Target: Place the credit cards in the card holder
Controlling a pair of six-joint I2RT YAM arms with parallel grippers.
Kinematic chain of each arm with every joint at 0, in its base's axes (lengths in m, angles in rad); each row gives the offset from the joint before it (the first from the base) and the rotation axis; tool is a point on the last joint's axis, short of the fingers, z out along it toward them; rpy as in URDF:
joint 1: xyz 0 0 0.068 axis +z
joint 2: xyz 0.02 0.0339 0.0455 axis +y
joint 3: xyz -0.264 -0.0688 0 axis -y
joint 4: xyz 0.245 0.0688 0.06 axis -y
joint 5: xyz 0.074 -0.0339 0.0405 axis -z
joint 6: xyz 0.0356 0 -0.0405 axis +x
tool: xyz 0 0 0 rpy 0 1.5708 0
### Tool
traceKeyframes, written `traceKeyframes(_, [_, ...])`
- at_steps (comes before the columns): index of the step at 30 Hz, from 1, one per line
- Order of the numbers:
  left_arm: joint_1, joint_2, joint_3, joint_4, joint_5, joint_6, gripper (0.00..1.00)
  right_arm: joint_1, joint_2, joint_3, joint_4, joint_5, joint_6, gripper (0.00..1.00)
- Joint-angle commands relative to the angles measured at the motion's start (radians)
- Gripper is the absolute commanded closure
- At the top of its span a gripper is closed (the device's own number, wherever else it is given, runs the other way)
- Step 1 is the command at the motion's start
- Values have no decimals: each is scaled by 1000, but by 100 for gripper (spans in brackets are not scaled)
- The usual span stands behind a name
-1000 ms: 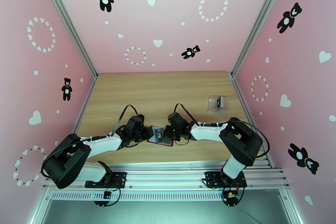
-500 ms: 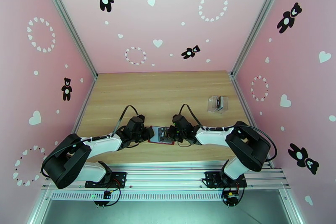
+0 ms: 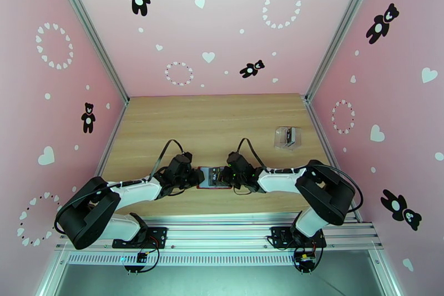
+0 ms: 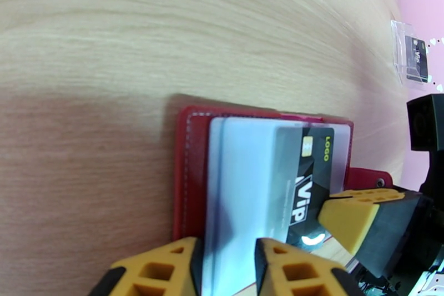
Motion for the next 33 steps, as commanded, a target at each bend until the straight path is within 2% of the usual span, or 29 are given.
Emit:
traceKeyframes(1, [-17,27,-10,-30,6,-9,68,18,52,29,-62,20,-18,100])
traceKeyframes(8, [-17,25,-8,-36,3,-7,68,29,76,91,-148,23,-75,100])
traceKeyframes(14, [-18,18,-8,-43,-1,-3,68,31,46,133,-248,49,-133,79])
traceKeyframes(20, [-17,17,-7,-44,-2,-2,68,31,1,250,-457,93,-274,70])
traceKeyframes(25, [-18,16,-5,-46,-2,-2,68,31,22,325,-553,120,-321,66])
traceKeyframes(33, [-19,22,-5,-44,1,0,68,29,117,395,-560,91,-333,65])
